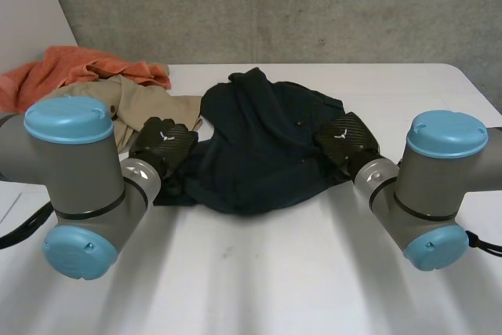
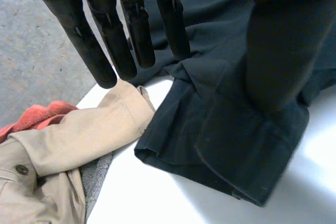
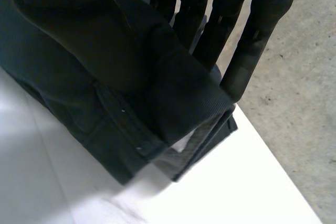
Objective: Fold the laundry.
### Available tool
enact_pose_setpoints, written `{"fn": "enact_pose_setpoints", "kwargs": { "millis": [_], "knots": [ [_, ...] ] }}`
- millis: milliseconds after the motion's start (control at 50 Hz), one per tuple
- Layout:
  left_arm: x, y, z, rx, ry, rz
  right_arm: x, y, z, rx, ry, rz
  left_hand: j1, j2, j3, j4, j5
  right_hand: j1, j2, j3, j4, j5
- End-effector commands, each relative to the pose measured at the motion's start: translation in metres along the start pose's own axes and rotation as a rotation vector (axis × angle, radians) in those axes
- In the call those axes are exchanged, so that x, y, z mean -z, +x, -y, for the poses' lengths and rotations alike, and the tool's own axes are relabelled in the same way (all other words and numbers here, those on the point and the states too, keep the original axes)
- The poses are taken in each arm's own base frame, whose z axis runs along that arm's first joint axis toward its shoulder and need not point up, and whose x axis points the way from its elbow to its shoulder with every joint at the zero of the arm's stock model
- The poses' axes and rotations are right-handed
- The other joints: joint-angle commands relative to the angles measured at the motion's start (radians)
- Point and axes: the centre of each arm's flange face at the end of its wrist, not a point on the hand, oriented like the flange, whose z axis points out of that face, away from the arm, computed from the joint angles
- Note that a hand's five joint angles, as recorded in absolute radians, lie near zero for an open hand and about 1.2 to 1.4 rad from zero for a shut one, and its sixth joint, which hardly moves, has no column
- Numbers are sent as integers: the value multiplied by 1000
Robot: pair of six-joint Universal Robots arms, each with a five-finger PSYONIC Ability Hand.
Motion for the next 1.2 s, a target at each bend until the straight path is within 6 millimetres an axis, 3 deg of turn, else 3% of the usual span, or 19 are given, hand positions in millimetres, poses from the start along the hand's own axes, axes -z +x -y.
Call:
{"fn": "enact_pose_setpoints", "kwargs": {
  "millis": [20,280,340,420,520,560,600,640,680,700,740,780,840,900,980,1020,1100,1140,1200],
  "knots": [
    [-7,0,-9,-23,-22,-27,2,-4,6,-91,7,12,54,43,39,48,53,243,214,208,200,217],
    [-16,7,-22,-24,-65,-75,2,9,5,-90,-30,-43,86,75,71,80,85,243,214,208,200,217],
    [-17,9,-24,-20,-73,-96,3,11,7,-94,-35,-58,220,210,206,215,220,243,214,208,200,217],
    [-17,14,-25,-27,-91,-135,6,12,10,-95,-38,-65,766,755,751,760,765,243,214,208,200,217],
    [-2,0,-17,-39,-187,-97,16,14,23,-80,-39,-56,784,774,770,779,783,243,214,208,200,217],
    [7,-13,0,-34,-159,-54,22,16,32,-76,-34,-50,784,774,770,779,783,243,214,208,200,217],
    [29,-39,40,-22,-50,36,33,22,51,-68,-5,-52,784,774,770,779,783,243,214,208,200,217],
    [58,-67,86,-6,104,130,45,38,79,-58,64,-88,784,774,770,779,783,243,214,208,200,217],
    [107,-99,147,14,332,238,59,62,115,-54,174,-154,784,774,770,779,783,243,214,208,200,217],
    [121,-107,161,19,391,265,70,77,140,-52,254,-199,784,774,770,779,783,243,214,208,200,217],
    [145,-121,185,33,493,307,80,92,163,-56,332,-242,784,774,770,779,783,243,214,208,200,217],
    [172,-148,223,80,643,398,97,118,202,-94,477,-308,784,774,770,779,783,243,214,208,200,217],
    [177,-159,235,109,675,430,101,134,226,-144,574,-343,784,774,770,779,783,243,214,208,200,217],
    [165,-163,239,123,674,431,97,141,232,-171,600,-353,784,774,770,779,783,243,214,208,200,217],
    [124,-164,230,138,619,416,70,133,217,-196,539,-321,784,774,770,779,783,243,214,208,200,217],
    [92,-160,215,143,563,396,51,123,199,-207,478,-296,784,774,770,779,783,243,214,208,200,217],
    [-5,-143,160,148,440,348,7,88,146,-233,319,-250,784,774,770,779,783,243,214,208,200,217],
    [-37,-133,139,147,413,323,-18,73,118,-236,273,-267,784,774,770,779,783,243,214,208,200,217],
    [-73,-123,117,155,405,301,-41,64,95,-232,267,-338,784,774,770,779,783,243,214,208,200,217]
  ]
}}
